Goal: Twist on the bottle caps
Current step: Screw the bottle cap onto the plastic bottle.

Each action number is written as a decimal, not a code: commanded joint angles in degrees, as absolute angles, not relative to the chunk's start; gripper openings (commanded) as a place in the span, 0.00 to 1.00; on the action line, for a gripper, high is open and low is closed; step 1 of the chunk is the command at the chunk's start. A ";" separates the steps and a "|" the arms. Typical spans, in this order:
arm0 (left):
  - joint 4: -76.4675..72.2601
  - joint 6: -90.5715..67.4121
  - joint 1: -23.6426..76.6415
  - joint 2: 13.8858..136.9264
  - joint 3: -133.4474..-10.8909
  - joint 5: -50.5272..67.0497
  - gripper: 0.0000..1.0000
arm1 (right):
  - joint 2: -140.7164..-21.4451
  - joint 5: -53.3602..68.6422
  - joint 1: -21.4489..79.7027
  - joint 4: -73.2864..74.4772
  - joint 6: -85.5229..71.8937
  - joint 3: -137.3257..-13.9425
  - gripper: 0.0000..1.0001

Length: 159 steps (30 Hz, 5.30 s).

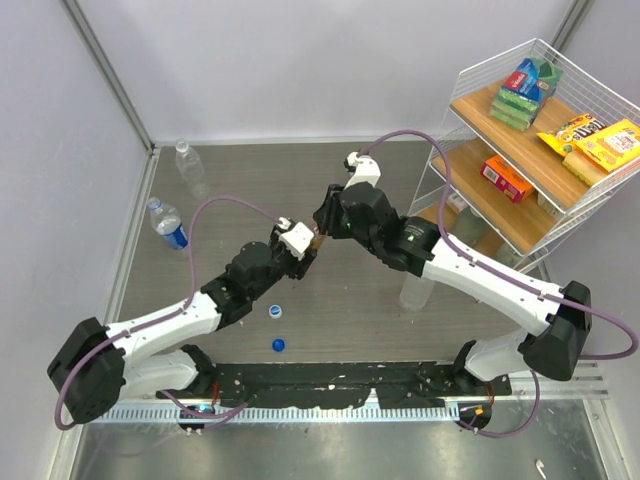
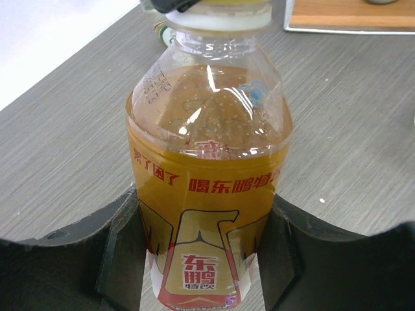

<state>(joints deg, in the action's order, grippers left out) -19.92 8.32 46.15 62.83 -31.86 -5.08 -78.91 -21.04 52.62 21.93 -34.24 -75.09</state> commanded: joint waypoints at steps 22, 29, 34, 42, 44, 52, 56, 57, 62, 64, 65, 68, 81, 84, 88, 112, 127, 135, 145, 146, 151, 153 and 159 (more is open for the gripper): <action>-28.49 7.38 40.27 60.91 -31.90 12.28 0.01 | -71.38 -12.23 52.21 20.83 -23.65 -73.74 0.69; -24.26 4.22 33.49 60.56 -33.75 30.82 0.00 | -66.45 -0.88 52.21 19.42 -10.91 -71.02 0.73; -5.68 14.72 33.05 59.85 -39.63 53.20 0.02 | -61.89 8.60 52.21 22.57 4.00 -68.65 0.75; 2.90 22.94 33.13 54.85 -40.35 64.51 0.03 | -53.09 19.41 52.21 25.14 13.53 -64.78 0.74; 3.16 22.94 33.13 53.88 -40.25 64.77 0.03 | -52.12 22.23 52.21 24.96 13.97 -64.60 0.74; 3.95 21.88 33.13 55.10 -41.66 63.63 0.03 | -53.61 29.17 52.29 24.96 16.35 -66.27 0.72; 4.13 21.97 33.13 55.90 -41.84 64.42 0.03 | -54.75 34.26 52.21 25.13 18.54 -67.59 0.71; 3.96 21.89 33.13 56.07 -41.92 65.12 0.03 | -55.10 35.06 52.21 26.35 20.20 -67.94 0.71; 4.66 21.80 33.05 57.04 -42.45 66.18 0.03 | -55.63 37.35 52.29 25.58 20.74 -67.68 0.68; 4.66 21.80 33.13 57.30 -42.54 66.44 0.03 | -55.98 37.79 52.21 25.05 20.65 -68.03 0.68; 4.66 21.80 33.05 57.39 -42.54 66.45 0.03 | -56.25 37.79 52.21 24.96 20.65 -68.29 0.67; 4.75 21.80 33.05 57.39 -42.71 66.18 0.03 | -57.21 37.53 52.21 24.87 20.21 -68.99 0.65; 4.05 20.57 33.13 57.48 -43.33 64.69 0.04 | -59.59 33.58 52.21 25.05 17.49 -70.05 0.22; 1.76 18.37 33.13 56.96 -43.24 59.26 0.04 | -60.12 29.98 52.21 24.96 14.34 -69.70 0.12; -5.15 14.44 33.13 55.29 -41.58 48.63 0.04 | -61.34 24.09 52.21 24.00 10.11 -68.82 0.05; -26.97 13.36 51.94 62.91 -40.25 -5.87 0.04 | -76.20 5.72 41.13 23.47 -19.94 -74.27 0.01; -38.94 17.05 61.35 73.48 -42.80 -26.46 0.03 | -78.66 -3.61 41.13 23.91 -27.16 -75.41 0.01; -34.46 13.81 61.26 70.58 -41.14 -24.09 0.03 | -75.07 -1.85 41.05 21.98 -23.30 -75.06 0.36; -29.71 2.82 56.26 63.02 -37.00 -7.75 0.04 | -63.99 10.18 41.13 16.87 -8.73 -71.19 0.70; -28.75 1.86 55.38 62.50 -36.83 -5.21 0.03 | -62.68 12.89 41.13 17.31 -6.87 -70.58 0.70; -27.78 -1.41 52.12 60.56 -35.42 5.25 0.03 | -58.45 23.62 41.13 16.79 -0.36 -67.77 0.70; -26.81 -0.97 51.33 60.03 -35.33 10.78 0.04 | -57.40 26.61 41.13 18.09 2.71 -67.76 0.71; -21.28 2.46 46.68 59.50 -36.74 30.03 0.01 | -53.27 35.30 41.13 25.38 19.57 -67.85 0.69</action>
<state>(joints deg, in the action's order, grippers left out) -23.40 0.69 49.67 61.17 -35.48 13.76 -56.69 25.69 41.23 20.84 4.97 -67.72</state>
